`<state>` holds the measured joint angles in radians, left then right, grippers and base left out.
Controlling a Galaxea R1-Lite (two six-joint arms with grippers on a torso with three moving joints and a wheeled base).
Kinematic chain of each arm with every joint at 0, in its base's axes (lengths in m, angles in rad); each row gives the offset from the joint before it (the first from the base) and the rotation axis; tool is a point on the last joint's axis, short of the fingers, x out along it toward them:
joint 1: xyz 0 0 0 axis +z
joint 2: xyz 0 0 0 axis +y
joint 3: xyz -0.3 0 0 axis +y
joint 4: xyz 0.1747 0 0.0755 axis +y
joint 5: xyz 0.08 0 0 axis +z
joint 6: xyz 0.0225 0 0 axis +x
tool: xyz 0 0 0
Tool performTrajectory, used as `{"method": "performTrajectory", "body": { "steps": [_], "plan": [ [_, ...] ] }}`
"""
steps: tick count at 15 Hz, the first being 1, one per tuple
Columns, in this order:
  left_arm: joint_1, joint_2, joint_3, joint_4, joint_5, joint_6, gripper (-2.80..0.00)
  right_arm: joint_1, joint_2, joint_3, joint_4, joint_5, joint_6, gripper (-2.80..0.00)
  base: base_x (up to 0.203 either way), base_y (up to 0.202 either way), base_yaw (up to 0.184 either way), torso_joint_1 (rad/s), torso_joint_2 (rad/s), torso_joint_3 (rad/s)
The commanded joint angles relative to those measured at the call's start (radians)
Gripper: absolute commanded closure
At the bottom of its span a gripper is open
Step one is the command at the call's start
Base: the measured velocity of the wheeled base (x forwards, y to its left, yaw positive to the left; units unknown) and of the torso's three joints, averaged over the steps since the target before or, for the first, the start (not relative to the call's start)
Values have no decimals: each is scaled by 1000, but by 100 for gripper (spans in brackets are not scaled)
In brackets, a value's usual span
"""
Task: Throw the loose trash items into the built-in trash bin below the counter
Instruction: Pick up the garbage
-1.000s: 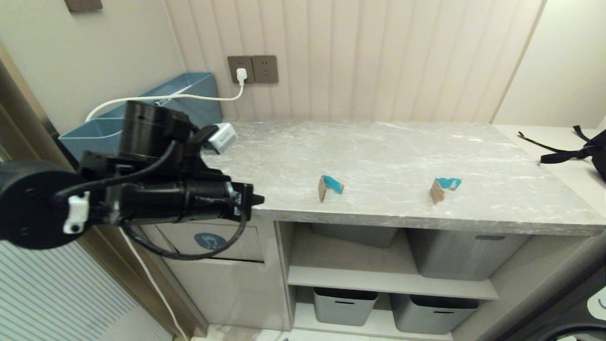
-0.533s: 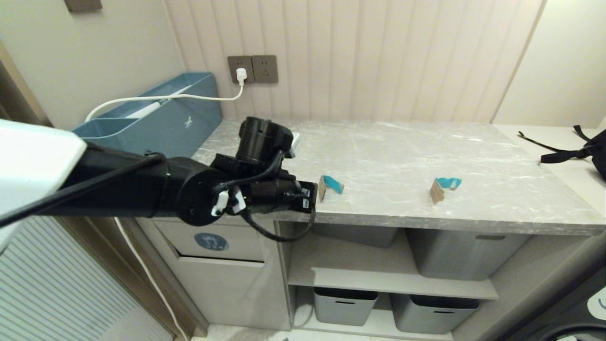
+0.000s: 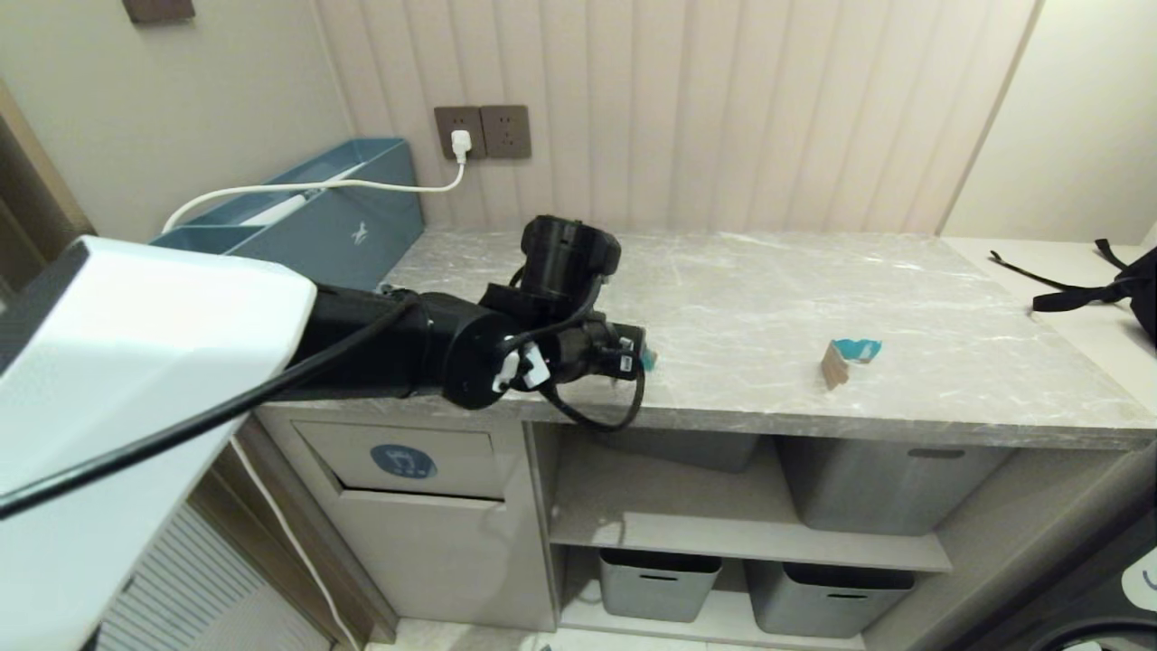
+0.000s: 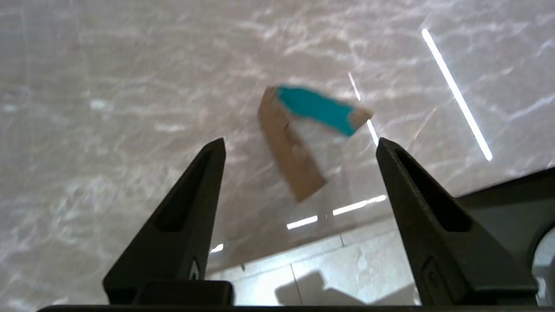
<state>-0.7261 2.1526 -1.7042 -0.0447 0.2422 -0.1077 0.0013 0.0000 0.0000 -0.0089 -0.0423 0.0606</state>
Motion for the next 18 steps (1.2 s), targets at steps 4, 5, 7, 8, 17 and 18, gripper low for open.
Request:
{"method": "performTrajectory", "body": {
  "steps": [4, 5, 7, 8, 17, 18],
  "plan": [
    [-22, 96, -52, -7, 51, -1, -280, 0, 0, 2, 0, -1, 1, 0, 0, 0, 0, 0, 0, 0],
    [-24, 95, -52, -7, 55, -1, -280, 0, 0, 2, 0, -1, 1, 0, 0, 0, 0, 0, 0, 0],
    [-22, 93, -52, -9, 60, -3, -280, 0, 0, 2, 0, -1, 1, 0, 0, 0, 0, 0, 0, 0],
    [-20, 95, -52, -9, 60, -3, -280, 0, 0, 2, 0, -1, 1, 0, 0, 0, 0, 0, 0, 0],
    [10, 121, -71, -14, 52, -6, -280, 0, 0, 2, 0, -1, 1, 0, 0, 0, 0, 0, 0, 0],
    [10, 131, -74, -14, 50, -6, -280, 0, 0, 2, 0, -1, 1, 0, 0, 0, 0, 0, 0, 0]
  ]
}}
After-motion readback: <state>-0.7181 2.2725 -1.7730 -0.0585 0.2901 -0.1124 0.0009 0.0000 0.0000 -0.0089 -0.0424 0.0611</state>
